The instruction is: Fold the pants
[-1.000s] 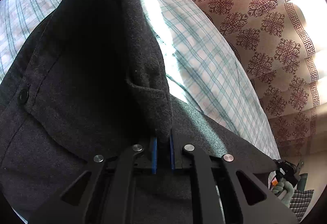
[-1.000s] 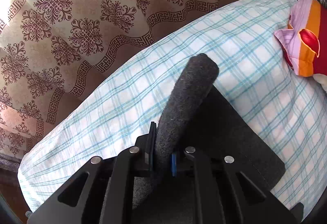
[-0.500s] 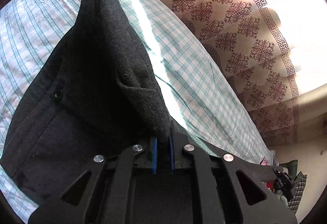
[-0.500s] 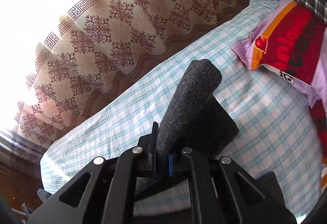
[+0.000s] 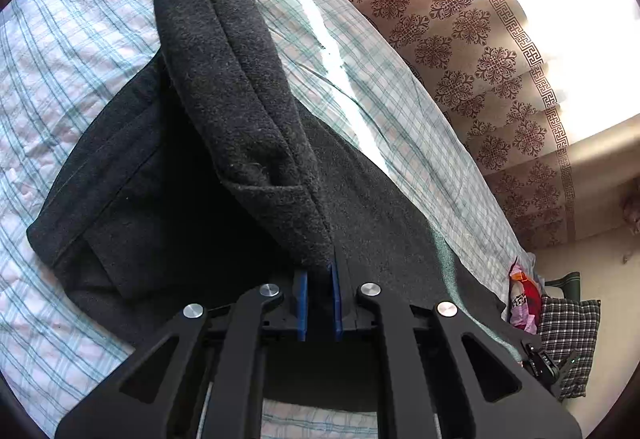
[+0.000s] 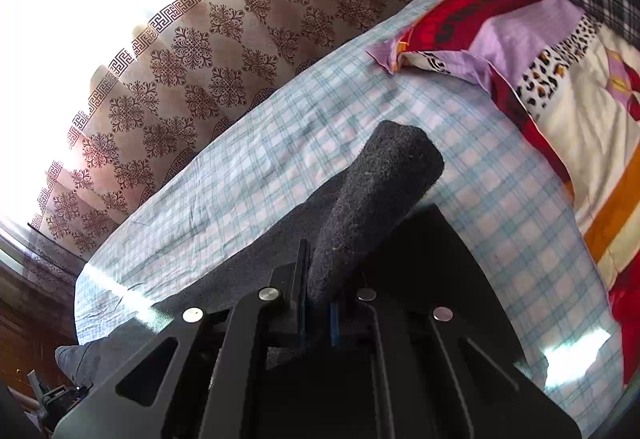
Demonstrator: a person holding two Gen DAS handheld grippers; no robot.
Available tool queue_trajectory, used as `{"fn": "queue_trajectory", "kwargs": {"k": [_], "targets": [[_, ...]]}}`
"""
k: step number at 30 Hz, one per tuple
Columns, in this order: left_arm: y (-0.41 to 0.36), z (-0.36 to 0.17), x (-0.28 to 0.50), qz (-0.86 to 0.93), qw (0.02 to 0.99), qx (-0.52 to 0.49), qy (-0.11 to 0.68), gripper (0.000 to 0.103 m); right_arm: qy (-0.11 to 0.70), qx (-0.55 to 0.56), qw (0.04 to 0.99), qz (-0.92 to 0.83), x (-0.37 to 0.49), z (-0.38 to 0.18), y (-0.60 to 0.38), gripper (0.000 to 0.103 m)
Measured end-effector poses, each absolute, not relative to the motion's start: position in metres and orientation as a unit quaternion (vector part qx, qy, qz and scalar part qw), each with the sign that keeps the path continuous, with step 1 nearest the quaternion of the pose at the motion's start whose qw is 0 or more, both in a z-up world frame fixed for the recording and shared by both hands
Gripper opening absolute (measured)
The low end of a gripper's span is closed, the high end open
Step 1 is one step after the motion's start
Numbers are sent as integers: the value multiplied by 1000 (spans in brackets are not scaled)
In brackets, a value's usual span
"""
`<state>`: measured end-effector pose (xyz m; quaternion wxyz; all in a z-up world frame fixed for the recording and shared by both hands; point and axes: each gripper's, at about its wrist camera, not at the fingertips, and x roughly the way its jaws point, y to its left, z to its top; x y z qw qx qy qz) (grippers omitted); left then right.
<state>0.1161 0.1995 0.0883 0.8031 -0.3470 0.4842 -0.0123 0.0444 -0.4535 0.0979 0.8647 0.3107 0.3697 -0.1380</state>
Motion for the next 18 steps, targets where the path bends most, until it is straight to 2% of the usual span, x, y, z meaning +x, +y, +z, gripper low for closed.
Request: {"fn": "queue_trajectory", "kwargs": {"k": [9,18], "targets": [[207,38,60,-21,781,-359,511,9,388,325,847,-161,-28,31,-451,7],[203,-2,36,-7,788,-330,520,9,394,305,850,-172,-50,9,-439,7]]}}
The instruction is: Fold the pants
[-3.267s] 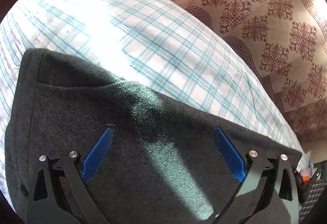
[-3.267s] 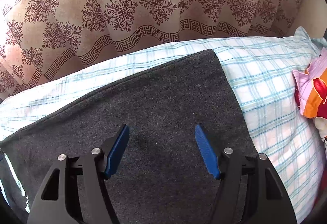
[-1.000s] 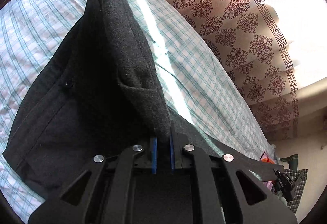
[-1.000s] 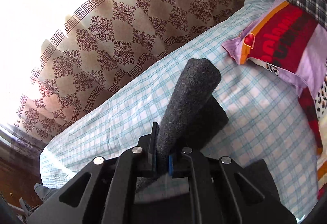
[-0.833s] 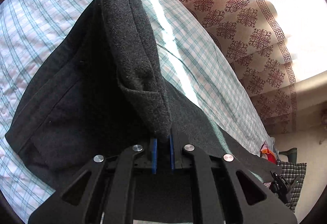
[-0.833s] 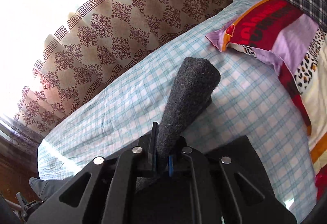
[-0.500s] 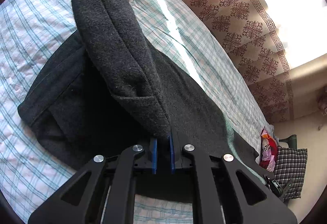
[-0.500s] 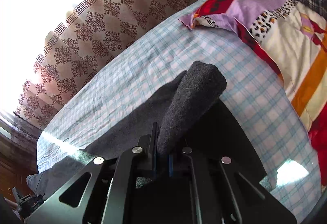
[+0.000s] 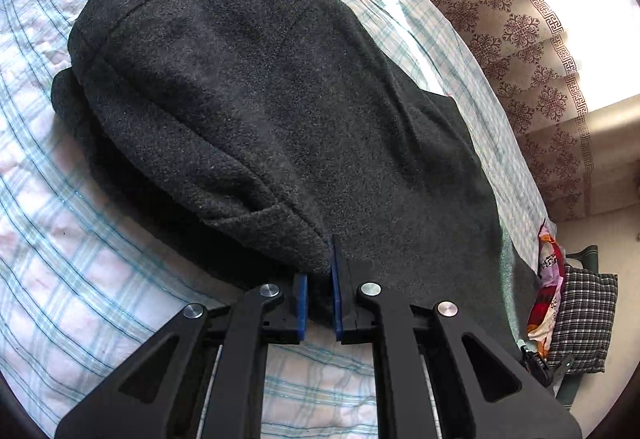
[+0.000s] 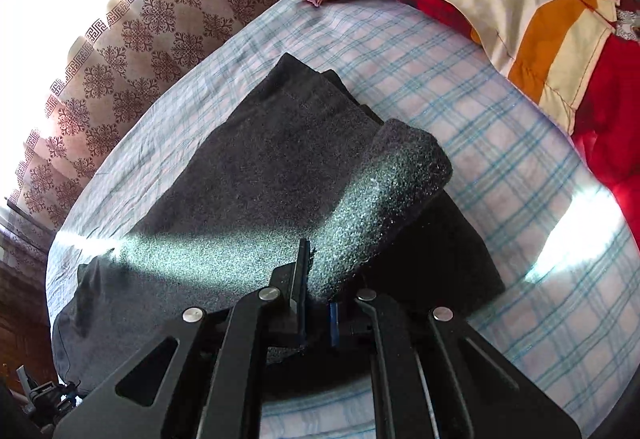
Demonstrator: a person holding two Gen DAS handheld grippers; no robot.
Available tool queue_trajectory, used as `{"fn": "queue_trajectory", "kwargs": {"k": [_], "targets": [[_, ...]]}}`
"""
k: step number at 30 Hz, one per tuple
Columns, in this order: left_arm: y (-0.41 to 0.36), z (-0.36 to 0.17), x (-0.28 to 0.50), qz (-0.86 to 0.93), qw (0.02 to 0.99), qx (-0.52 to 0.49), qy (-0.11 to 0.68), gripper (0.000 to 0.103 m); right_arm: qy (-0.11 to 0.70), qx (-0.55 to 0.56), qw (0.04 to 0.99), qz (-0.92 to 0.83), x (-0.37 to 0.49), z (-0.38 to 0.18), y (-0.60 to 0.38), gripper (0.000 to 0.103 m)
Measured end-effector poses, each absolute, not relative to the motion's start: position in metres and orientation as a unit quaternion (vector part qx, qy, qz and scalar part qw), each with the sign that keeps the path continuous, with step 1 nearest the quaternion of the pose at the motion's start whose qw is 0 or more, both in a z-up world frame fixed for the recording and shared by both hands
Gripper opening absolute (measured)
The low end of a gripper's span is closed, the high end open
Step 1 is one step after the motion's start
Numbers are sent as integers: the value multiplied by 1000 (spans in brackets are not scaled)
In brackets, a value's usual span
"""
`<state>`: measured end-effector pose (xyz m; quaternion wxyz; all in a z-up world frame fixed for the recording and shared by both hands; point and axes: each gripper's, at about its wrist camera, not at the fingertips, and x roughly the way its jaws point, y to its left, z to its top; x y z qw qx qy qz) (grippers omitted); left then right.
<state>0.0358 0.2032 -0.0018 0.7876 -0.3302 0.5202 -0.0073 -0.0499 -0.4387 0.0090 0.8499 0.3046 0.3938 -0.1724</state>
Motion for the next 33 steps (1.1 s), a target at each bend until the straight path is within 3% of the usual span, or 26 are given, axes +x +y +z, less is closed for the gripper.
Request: {"fn": "queue_trajectory", "kwargs": {"k": [9,16,26,33], "targets": [[199,-25,36,-11,805,-288,519,10,405,306,842,-182,-60,-24,-435,7],[194,-25,37,-7,816,-265,514,13,406,296,845,-182,-48,-12,-437,7],[186,-23,37,8,818,-256,515,13,286,159,936,-126,44,142,-355,7],[183,-23,36,11,818,-253,517,13,269,140,952,-51,91,207,-327,7]]}}
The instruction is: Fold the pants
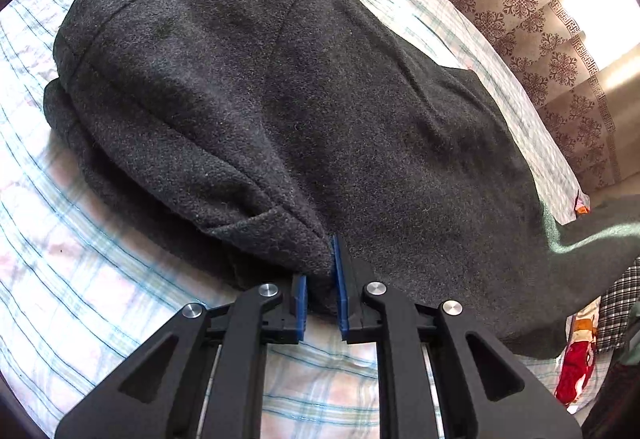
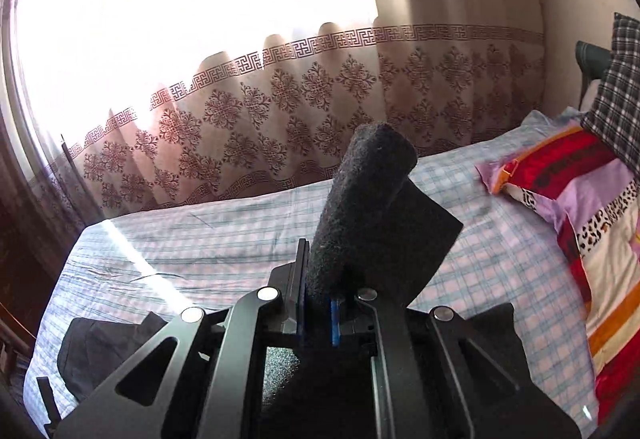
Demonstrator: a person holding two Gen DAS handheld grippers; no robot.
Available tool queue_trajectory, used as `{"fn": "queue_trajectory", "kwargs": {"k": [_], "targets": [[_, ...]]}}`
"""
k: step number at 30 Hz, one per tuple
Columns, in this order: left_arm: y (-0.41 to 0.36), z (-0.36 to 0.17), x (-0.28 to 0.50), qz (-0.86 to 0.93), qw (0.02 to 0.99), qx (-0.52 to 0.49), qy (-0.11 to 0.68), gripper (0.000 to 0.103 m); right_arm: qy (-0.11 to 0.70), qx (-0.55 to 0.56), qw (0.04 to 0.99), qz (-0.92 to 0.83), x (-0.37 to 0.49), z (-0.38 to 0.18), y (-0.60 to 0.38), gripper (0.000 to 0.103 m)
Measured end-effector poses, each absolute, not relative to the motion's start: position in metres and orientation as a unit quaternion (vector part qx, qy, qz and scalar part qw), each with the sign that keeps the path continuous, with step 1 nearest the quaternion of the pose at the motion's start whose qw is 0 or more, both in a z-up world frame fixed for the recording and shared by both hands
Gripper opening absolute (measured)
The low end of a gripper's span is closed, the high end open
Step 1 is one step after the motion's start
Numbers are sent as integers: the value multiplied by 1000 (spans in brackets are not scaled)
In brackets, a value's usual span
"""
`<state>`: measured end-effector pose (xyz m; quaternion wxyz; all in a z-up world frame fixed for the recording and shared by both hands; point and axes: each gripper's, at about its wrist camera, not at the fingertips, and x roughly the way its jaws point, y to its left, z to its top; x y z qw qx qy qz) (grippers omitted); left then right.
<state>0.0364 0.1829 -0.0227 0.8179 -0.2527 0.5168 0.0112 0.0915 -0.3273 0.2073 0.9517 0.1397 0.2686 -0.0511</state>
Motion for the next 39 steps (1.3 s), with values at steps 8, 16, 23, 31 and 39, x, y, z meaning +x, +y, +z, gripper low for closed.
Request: {"fn": "queue_trajectory", "kwargs": {"k": [8,16,23,31,39], "targets": [[184,-26,35,4,820,-257,511,14,241,182,951,-73,32,207,-372,7],[179,-25,33,1,829,-237,507,15,322,312,877,-174,-48,46,-447,7],[176,-23,33,1,831,-231,507,15,355,327,856,-187,-67,-5,-460,7],[173,-23,36,1,828,-232,510,15,387,282,856,-197,-71,-1,-450,8],[171,-6,33,3,826,-195,528,29,404,300,841,-197,-80,-5,-462,20]]}}
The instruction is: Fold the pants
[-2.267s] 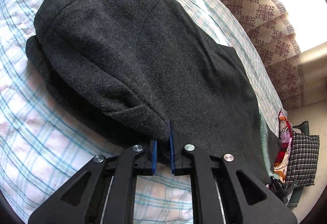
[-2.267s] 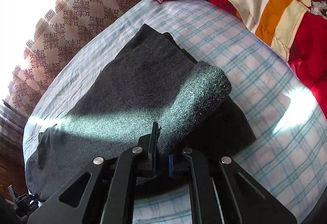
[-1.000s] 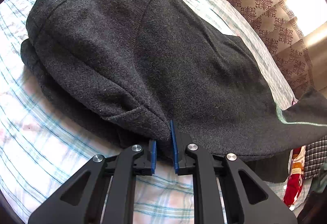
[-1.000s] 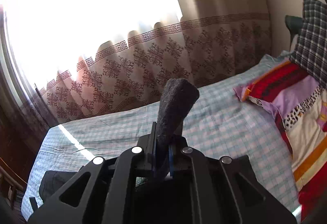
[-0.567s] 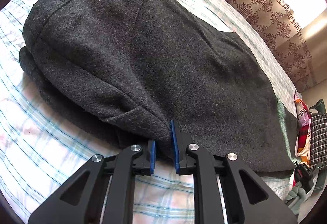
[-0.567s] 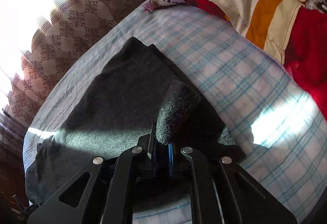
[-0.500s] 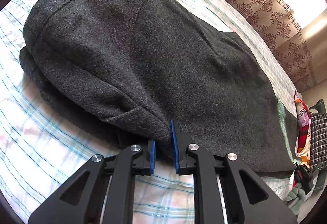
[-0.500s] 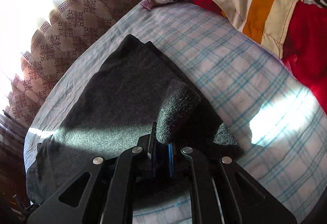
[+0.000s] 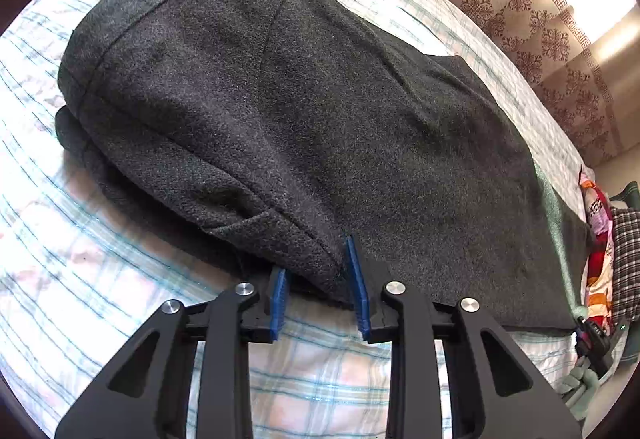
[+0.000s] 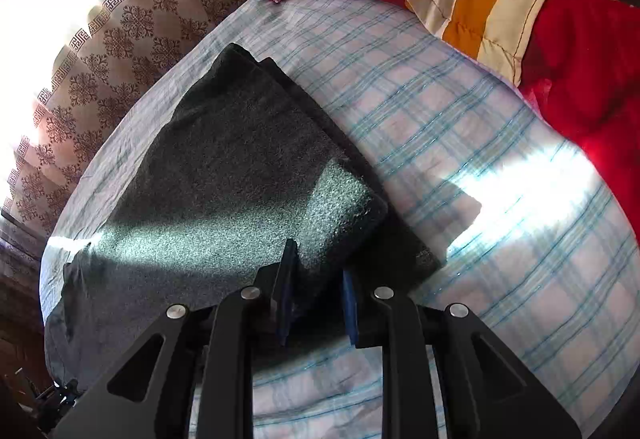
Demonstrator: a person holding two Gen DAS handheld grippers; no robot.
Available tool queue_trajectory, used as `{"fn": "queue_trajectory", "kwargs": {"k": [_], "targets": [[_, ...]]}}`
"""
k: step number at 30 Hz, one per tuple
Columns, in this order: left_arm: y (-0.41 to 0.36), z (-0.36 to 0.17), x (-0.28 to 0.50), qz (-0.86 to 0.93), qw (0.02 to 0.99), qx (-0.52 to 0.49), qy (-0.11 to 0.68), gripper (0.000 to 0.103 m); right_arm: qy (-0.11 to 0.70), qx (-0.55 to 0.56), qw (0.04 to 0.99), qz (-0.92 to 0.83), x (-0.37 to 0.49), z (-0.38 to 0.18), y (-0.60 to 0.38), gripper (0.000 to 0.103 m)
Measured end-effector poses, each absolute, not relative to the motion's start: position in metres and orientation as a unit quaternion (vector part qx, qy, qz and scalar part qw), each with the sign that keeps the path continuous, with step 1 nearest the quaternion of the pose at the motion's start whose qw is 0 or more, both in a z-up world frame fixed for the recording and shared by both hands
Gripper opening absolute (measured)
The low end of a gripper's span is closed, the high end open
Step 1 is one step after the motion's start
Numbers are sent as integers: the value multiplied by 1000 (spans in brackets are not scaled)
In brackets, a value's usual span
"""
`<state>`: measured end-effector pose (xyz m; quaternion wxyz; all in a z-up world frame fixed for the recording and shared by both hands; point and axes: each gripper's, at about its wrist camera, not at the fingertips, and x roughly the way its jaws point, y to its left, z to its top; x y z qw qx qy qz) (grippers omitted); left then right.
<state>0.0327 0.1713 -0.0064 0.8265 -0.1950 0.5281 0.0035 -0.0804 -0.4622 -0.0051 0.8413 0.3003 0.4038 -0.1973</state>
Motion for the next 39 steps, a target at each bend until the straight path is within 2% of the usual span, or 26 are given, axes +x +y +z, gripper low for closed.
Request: {"fn": "queue_trajectory", "kwargs": {"k": [6,10,14,18,20,21,22,23,29,34,39], "targets": [[164,12,10,54,842,-85,530,32,404,242,856,-213,-85,17,-448,20],[166,29,4,77,855,-57,509,32,394,232,863,-214,-90,31,-444,16],[145,54,16,63,878,-27,475,32,413,240,849,-227,-96,18,-446,16],[85,59,40,-18,884,4,467,32,434,249,833,-235,-100,-4,-450,17],[48,56,49,-63,880,14,471,32,436,246,835,-231,-99,-3,-453,22],[27,54,54,-91,877,19,471,32,436,238,834,-241,-99,0,-454,29],[5,50,57,-115,875,26,470,37,433,226,833,-260,-100,4,-458,49],[-13,47,58,-136,873,33,467,42,428,219,834,-270,-101,9,-462,58],[-114,5,48,-237,837,100,483,43,365,202,868,-270,-77,50,-491,58],[-138,-31,50,-249,812,126,513,43,329,197,902,-198,-3,70,-512,58],[-143,-33,55,-255,808,132,515,49,356,198,906,-119,76,56,-523,58]]}}
